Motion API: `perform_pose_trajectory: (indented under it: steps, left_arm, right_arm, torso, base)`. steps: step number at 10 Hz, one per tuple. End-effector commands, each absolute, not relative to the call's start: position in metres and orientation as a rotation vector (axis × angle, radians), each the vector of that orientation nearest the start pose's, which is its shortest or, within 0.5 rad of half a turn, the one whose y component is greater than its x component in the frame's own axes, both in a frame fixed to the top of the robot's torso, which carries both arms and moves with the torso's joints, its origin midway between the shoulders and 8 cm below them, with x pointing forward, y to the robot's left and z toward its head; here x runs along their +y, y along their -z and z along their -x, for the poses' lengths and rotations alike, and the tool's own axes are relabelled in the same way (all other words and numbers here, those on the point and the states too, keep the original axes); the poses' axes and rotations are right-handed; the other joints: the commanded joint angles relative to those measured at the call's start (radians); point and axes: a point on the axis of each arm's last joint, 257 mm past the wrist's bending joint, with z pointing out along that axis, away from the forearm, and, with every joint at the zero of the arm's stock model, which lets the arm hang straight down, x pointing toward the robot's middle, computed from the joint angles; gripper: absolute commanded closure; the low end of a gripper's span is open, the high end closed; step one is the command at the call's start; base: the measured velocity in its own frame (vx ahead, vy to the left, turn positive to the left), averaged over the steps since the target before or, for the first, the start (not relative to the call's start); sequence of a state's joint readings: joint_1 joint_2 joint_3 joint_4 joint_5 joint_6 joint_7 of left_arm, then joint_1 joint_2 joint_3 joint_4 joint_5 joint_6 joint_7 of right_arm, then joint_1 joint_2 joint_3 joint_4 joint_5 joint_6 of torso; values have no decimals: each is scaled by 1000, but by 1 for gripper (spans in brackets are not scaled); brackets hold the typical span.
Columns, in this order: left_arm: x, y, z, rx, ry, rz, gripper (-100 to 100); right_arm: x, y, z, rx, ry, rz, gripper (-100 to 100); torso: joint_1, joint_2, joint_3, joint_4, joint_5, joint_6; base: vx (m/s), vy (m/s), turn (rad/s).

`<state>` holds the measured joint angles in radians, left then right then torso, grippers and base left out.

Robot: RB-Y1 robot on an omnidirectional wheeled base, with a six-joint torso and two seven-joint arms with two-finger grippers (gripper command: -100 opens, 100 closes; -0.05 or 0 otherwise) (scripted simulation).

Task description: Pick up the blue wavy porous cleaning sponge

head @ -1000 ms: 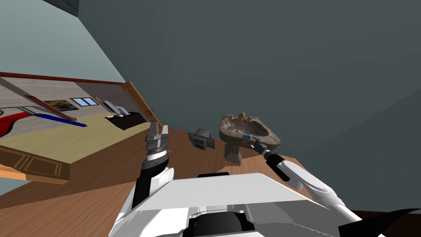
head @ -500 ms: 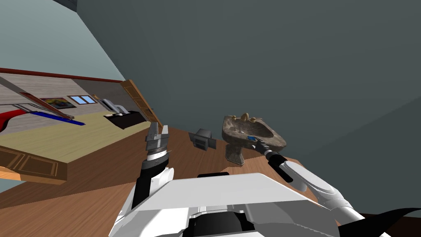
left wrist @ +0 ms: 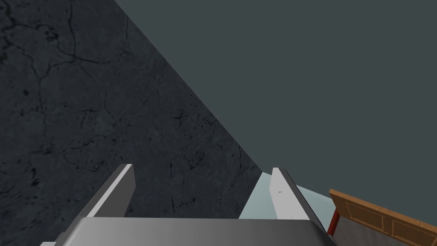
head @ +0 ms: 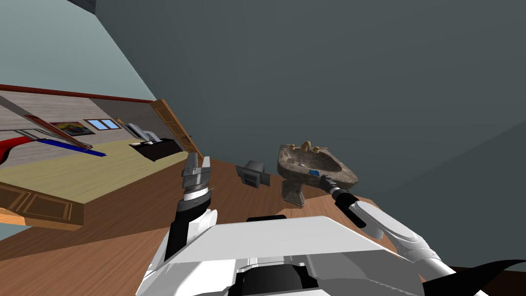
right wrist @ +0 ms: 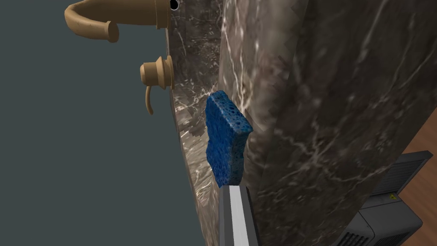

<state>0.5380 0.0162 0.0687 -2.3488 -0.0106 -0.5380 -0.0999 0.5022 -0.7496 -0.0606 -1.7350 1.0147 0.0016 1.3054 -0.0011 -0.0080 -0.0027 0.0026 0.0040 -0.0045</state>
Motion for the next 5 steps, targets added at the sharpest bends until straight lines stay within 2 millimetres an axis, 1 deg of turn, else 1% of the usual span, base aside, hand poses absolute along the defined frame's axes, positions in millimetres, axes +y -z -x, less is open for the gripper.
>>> perform_pose_trajectory:
  steps: [1,2,5]
  left_arm:
    - [295,-51,-317,604,1137,532,0]
    - [295,-51,-317,604,1137,532,0]
    - [295,-51,-317,604,1137,532,0]
  right_arm:
    - [-477,283,-382,1553,1082,1321,0]
    - [-483,286,-377,1560,1065,1348,-100]
    - [-499,289,-365,1575,1028,1414,-100]
  torso:
    - [0,0,0,0,0,0]
    - [0,0,0,0,0,0]
    - [-1,1,0,0,0,0]
  base:
    - [0,0,0]
    - [-3,-1,-15]
    - [-6,-5,-19]
